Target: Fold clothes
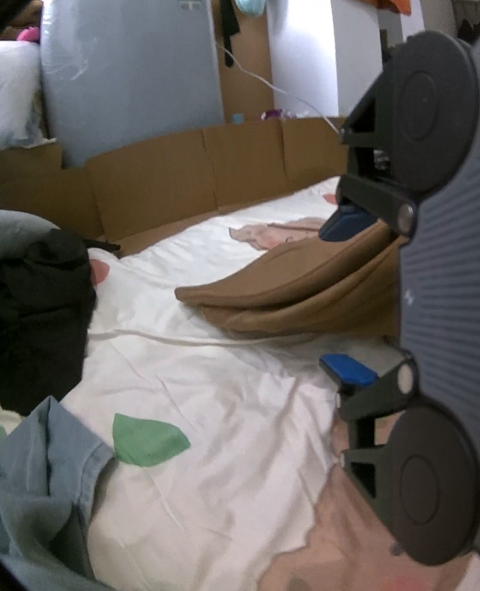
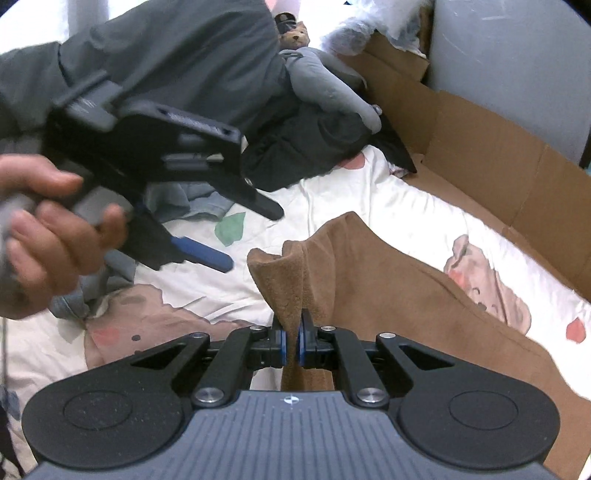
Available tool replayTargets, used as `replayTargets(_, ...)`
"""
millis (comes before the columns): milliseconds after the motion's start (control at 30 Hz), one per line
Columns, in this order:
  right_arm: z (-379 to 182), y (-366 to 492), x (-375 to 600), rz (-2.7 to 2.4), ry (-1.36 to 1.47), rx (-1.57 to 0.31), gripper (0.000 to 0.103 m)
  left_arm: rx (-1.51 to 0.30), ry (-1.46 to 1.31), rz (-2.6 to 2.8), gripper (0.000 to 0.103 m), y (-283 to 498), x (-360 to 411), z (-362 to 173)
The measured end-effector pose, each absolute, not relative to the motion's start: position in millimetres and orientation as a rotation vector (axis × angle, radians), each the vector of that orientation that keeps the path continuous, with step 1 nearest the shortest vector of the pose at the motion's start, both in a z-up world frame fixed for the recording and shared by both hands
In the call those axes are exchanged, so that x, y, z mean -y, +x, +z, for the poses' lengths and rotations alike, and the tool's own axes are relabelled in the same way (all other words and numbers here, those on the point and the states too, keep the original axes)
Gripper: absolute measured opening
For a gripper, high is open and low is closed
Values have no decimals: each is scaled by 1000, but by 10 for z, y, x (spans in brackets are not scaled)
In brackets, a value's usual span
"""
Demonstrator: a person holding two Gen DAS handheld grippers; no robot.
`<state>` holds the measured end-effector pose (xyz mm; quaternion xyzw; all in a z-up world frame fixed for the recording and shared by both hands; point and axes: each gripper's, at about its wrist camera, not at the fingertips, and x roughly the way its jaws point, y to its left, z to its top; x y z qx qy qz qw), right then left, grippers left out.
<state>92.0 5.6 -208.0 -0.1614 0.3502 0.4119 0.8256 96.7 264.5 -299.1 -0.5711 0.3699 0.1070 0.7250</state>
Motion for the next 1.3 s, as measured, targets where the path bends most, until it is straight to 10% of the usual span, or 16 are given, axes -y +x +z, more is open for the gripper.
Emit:
replayTargets(667, -2085, 1198, 166, 861, -133, -846, 4, -973, -1018, 183, 67, 2117, -2787, -3520)
replayTargets(800, -2092, 1216, 193, 863, -118, -856, 4, -1007, -1034, 164, 53, 2267, -2791, -3627)
replayTargets(867, -2092, 1216, 208, 864, -111, -860, 4, -1020, -1016, 152, 20, 2352, -2768, -3635)
replayTargets(1300, -1919, 1285, 543, 850, 31, -911, 4, -954, -909, 38, 11, 2606, -2323, -2995)
